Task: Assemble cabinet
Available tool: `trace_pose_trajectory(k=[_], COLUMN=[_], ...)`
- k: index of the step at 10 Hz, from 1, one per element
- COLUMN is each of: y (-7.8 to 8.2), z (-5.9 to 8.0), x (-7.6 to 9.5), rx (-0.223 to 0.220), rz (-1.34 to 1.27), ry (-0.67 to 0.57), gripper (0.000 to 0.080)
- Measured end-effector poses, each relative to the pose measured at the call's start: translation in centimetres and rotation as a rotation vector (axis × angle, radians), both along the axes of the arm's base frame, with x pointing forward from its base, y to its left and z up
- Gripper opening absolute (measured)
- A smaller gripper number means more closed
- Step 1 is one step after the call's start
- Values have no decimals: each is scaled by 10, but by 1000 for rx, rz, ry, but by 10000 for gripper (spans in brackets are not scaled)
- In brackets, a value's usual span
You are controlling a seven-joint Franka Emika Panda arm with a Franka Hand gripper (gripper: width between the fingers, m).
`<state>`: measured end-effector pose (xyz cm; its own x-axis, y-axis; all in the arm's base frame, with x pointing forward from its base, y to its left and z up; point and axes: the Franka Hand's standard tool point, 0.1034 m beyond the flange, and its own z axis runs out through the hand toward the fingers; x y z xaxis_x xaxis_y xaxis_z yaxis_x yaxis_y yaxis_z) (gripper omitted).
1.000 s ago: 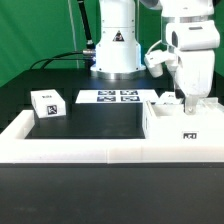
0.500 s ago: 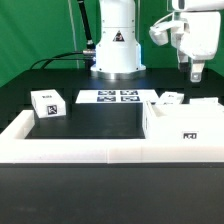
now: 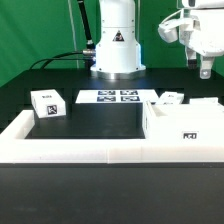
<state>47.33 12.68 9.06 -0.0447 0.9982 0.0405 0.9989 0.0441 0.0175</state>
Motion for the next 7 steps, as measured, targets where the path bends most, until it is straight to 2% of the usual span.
trace_pose_trajectory(k=[1,2,5,7], y=[-3,3,27,33], z=[-6,-11,-42,-56], x=[-2,-7,-34,-40], rx=[7,17,47,62], rz=[68,82,105,79], ry=[-9,-19,1,19], gripper=[797,797,797,797])
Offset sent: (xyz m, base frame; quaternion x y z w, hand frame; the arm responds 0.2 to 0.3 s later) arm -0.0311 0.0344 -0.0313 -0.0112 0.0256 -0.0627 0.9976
